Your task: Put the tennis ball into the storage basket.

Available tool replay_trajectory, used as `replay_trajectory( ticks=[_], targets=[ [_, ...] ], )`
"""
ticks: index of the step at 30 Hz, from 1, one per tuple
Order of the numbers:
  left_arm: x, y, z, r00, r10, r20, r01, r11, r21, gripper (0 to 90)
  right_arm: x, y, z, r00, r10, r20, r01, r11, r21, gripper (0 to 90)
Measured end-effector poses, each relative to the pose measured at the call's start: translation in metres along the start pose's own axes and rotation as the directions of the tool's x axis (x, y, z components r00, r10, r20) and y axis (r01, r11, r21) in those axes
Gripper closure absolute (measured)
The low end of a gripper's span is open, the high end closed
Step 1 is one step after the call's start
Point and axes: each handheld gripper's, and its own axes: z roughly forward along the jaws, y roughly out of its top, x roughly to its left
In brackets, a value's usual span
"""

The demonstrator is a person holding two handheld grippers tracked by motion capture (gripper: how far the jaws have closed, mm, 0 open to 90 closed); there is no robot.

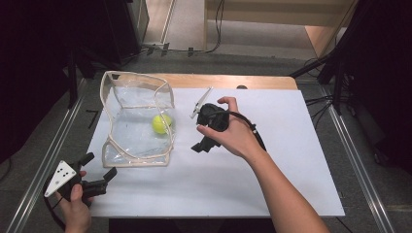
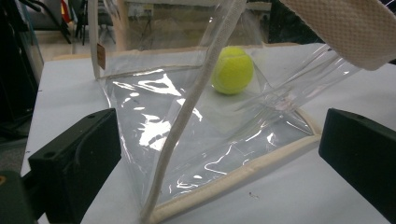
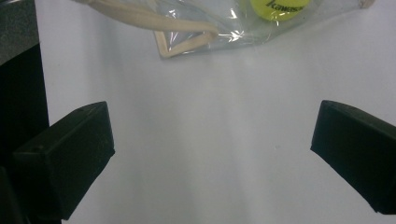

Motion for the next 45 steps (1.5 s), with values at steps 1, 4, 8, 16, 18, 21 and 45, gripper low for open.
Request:
replay_trajectory(
  ticks=[1,4,8,16,18,21,45],
  targets=[
    [0.000,0.000,0.000,1.0000,0.000,0.001,0.000,1.0000,0.000,0.0,-0.001,-0.003,0.000,1.0000,-0.002,0.000,0.002,1.000,-0.004,0.0],
    [0.000,0.000,0.000,1.0000,-0.001,0.003,0.001,1.0000,0.000,0.0,-0.002,-0.011,0.001,0.9999,0.010,0.005,-0.010,1.000,-0.020,0.0],
    [0.000,0.000,0.000,1.0000,0.000,0.003,0.000,1.0000,0.000,0.0,-0.003,-0.023,0.001,0.9995,0.030,0.009,-0.030,0.999,-0.029,0.0],
    [0.000,0.000,0.000,1.0000,-0.001,0.003,0.001,1.0000,0.000,0.0,-0.006,-0.050,-0.002,0.9972,0.071,0.021,-0.069,0.994,-0.085,0.0],
    [0.000,0.000,0.000,1.0000,0.000,0.003,0.000,1.0000,0.000,0.0,-0.006,-0.058,-0.003,0.9964,0.083,0.020,-0.080,0.992,-0.099,0.0],
    [0.000,0.000,0.000,1.0000,-0.001,0.002,0.001,1.0000,0.000,0.0,-0.007,-0.070,-0.004,0.9949,0.097,0.029,-0.093,0.988,-0.121,0.0],
    [-0.001,0.000,0.000,1.0000,0.001,0.001,-0.001,1.0000,0.000,0.0,-0.011,-0.171,-0.017,0.9620,0.263,0.074,-0.228,0.921,-0.315,0.0]
  ],
)
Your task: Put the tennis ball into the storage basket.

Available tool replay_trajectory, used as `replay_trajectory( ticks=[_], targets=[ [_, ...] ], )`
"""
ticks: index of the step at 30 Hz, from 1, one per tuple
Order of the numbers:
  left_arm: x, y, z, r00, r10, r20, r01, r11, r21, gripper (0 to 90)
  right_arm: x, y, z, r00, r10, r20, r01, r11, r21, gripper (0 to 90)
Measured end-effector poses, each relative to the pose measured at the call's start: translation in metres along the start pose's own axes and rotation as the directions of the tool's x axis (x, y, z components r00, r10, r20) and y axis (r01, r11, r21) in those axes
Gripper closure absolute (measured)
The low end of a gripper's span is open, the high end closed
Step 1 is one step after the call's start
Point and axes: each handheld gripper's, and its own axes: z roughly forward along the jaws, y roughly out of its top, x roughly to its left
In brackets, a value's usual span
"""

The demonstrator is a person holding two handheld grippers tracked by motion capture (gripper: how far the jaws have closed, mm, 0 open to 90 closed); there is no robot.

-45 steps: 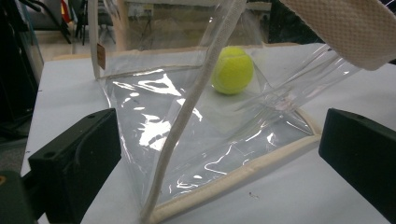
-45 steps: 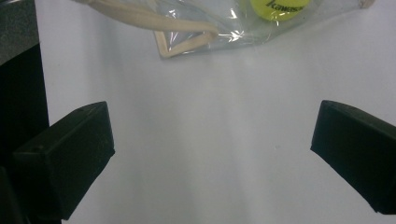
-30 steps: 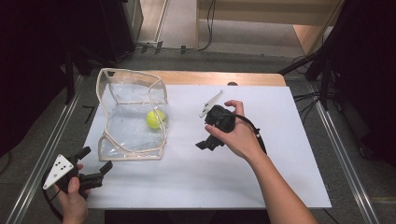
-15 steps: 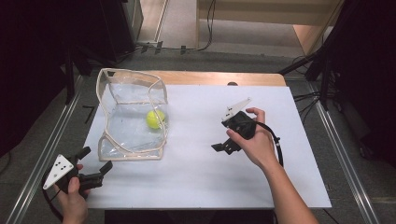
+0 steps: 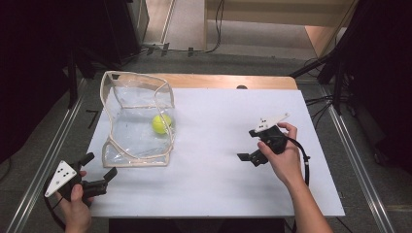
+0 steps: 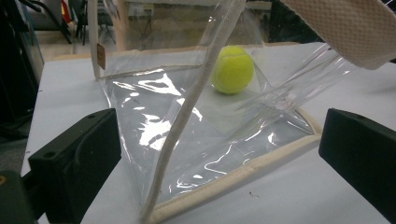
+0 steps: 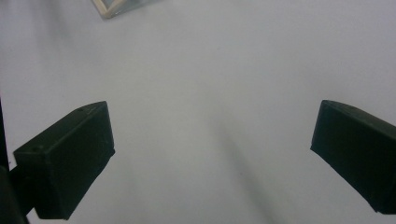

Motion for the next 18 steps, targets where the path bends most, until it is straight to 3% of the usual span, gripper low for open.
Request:
replay_trajectory(
  ticks=[12,18],
  targets=[
    [0.000,0.000,0.000,1.0000,0.001,-0.002,-0.001,1.0000,0.001,0.0,-0.011,-0.047,-0.018,0.9958,0.084,0.036,-0.080,0.993,-0.091,0.0],
    [0.000,0.000,0.000,1.0000,0.001,-0.002,-0.001,1.0000,0.002,0.0,-0.013,-0.069,-0.019,0.9925,0.113,0.047,-0.107,0.987,-0.116,0.0]
  ],
)
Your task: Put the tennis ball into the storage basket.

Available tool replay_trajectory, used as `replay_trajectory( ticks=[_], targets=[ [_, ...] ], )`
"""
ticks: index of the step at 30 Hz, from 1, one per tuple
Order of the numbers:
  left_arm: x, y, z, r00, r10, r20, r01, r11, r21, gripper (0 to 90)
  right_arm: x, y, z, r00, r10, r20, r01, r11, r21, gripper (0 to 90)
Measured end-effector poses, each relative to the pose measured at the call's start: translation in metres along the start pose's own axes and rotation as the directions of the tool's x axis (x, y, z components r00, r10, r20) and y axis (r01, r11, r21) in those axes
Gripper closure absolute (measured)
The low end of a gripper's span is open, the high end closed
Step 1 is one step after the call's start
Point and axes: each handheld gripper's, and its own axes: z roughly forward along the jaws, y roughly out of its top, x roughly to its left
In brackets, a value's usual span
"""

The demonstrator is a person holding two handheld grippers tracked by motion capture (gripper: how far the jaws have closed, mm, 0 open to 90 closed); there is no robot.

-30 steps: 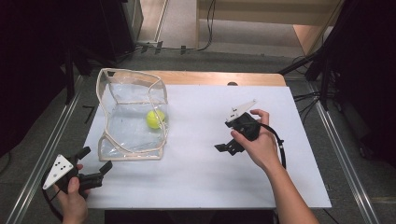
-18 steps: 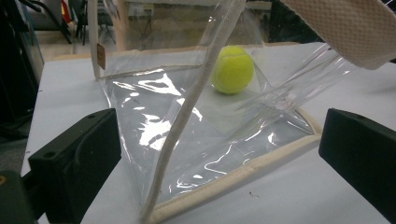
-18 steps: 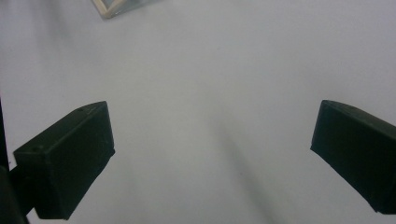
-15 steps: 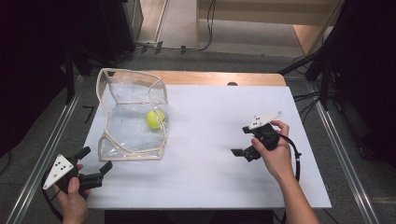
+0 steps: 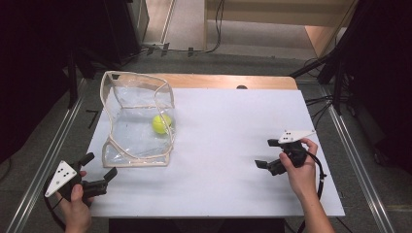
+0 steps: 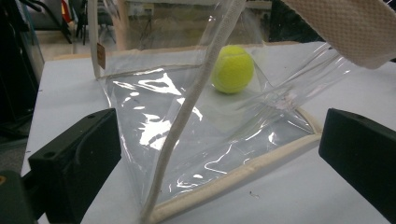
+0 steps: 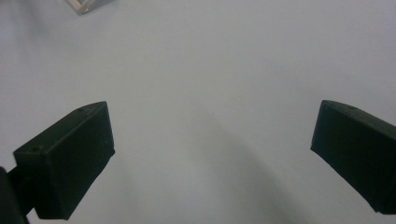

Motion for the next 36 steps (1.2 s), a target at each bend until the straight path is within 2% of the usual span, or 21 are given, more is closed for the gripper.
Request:
replay_trajectory(
  ticks=[9,16,19,28,34,36],
  targets=[
    [0.000,0.000,0.000,1.0000,0.004,0.003,-0.004,1.0000,0.002,0.0,-0.005,-0.026,-0.013,0.9986,0.049,0.020,-0.048,0.996,-0.073,0.0],
    [0.000,0.000,0.000,1.0000,0.009,0.003,-0.009,0.9999,0.007,0.0,-0.007,-0.045,-0.025,0.9956,0.089,0.029,-0.085,0.987,-0.138,0.0],
    [0.000,0.000,0.000,0.9999,0.011,0.003,-0.011,0.9999,0.008,0.0,-0.007,-0.051,-0.029,0.9949,0.093,0.038,-0.086,0.984,-0.155,0.0],
    [-0.001,0.000,0.000,0.9999,0.011,0.002,-0.011,0.9999,0.006,0.0,-0.006,-0.068,-0.045,0.9932,0.102,0.057,-0.086,0.969,-0.231,0.0],
    [0.000,0.000,-0.001,1.0000,0.009,0.004,-0.009,0.9999,0.005,0.0,-0.007,-0.081,-0.058,0.9886,0.130,0.075,-0.101,0.947,-0.306,0.0],
    [0.000,0.000,-0.001,1.0000,0.009,0.005,-0.009,0.9999,0.005,0.0,-0.008,-0.084,-0.058,0.9876,0.139,0.072,-0.110,0.944,-0.309,0.0]
  ],
)
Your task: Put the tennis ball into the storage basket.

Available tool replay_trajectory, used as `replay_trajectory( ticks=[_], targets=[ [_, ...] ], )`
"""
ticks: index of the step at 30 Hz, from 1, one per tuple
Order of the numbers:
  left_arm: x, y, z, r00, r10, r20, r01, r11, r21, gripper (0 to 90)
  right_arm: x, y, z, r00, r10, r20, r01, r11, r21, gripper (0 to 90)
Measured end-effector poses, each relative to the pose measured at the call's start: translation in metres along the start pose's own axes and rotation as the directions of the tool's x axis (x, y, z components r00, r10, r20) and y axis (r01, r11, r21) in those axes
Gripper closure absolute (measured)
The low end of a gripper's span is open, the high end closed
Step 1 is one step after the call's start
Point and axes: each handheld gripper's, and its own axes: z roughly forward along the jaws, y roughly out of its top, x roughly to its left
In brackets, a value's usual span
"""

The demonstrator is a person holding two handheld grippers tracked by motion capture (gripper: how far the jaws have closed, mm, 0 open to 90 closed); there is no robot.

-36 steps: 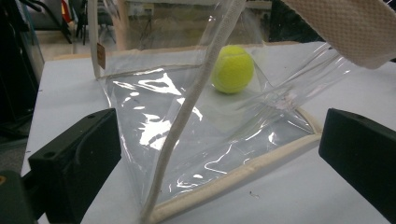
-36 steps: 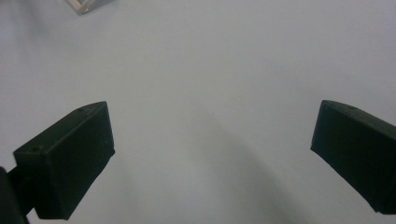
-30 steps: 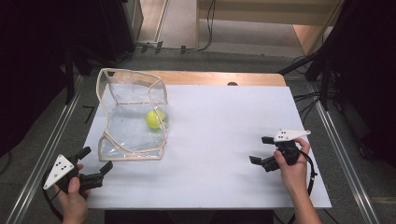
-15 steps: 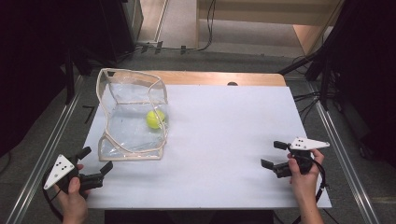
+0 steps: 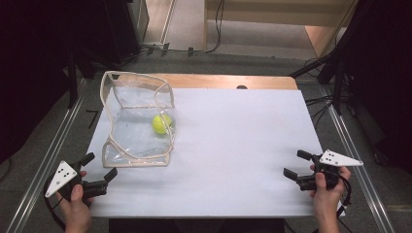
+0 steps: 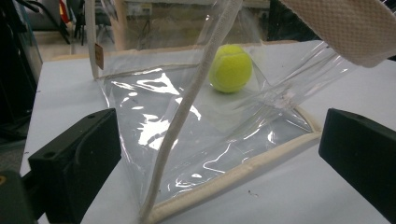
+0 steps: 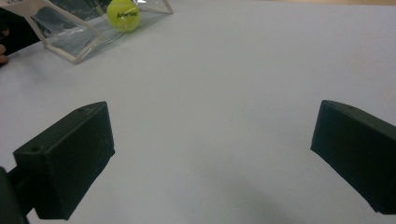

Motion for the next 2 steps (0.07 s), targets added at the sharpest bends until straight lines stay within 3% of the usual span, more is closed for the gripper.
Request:
replay_trajectory(
  ticks=[2],
  targets=[
    [0.0000,0.0000,0.0001,1.0000,-0.002,0.000,0.002,1.0000,0.000,0.0,0.0001,-0.0016,0.0000,0.9999,0.003,0.012,-0.003,1.000,0.010,0.0]
  ],
)
